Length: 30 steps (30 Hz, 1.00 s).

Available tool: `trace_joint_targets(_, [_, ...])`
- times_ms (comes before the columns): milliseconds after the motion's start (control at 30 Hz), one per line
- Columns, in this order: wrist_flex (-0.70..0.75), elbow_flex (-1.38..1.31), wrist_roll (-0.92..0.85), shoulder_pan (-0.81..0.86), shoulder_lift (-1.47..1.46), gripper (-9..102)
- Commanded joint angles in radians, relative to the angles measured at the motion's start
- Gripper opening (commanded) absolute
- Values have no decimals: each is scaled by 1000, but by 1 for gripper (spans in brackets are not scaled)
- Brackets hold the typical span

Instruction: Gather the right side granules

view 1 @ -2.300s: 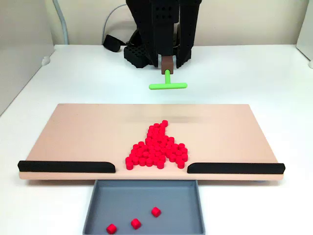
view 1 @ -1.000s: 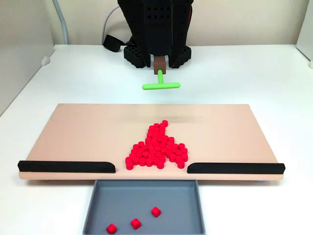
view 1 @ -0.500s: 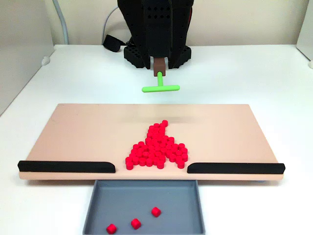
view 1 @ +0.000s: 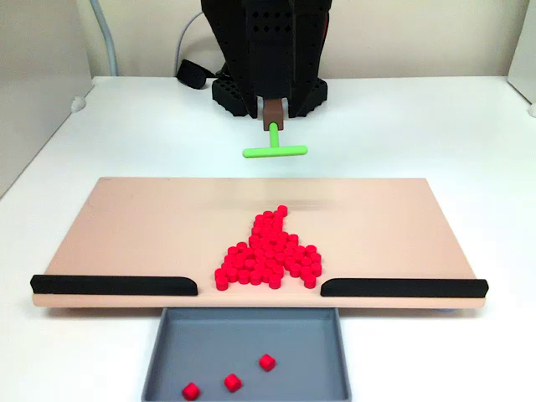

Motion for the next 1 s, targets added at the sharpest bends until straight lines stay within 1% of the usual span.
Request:
trace_joint_targets(0, [-8, -25, 8, -5, 12, 0])
trace_joint_targets(300, [-8, -25, -2, -14, 12, 0])
trace_joint_targets(433, [-8, -25, -94, -6, 15, 0])
trace_joint_targets(633, [-8, -25, -348, 43, -14, 0])
trace_joint_targets(767, [-8, -25, -607, 101, -3, 0])
trace_joint_targets(867, [-8, -25, -847, 169, 3, 0])
trace_joint_targets(967, [-8, -104, -1020, 209, -77, 0])
